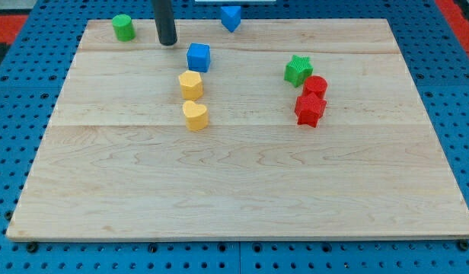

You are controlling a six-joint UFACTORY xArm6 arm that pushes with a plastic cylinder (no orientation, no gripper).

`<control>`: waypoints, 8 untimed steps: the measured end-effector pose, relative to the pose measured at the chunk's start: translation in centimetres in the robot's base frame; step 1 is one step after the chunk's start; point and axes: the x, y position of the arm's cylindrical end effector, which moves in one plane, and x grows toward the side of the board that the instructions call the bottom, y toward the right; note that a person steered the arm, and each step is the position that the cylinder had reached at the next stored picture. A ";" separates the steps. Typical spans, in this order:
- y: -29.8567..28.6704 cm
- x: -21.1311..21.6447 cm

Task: Move the blue cube closer to the triangle

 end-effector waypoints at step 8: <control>10.6 -1.3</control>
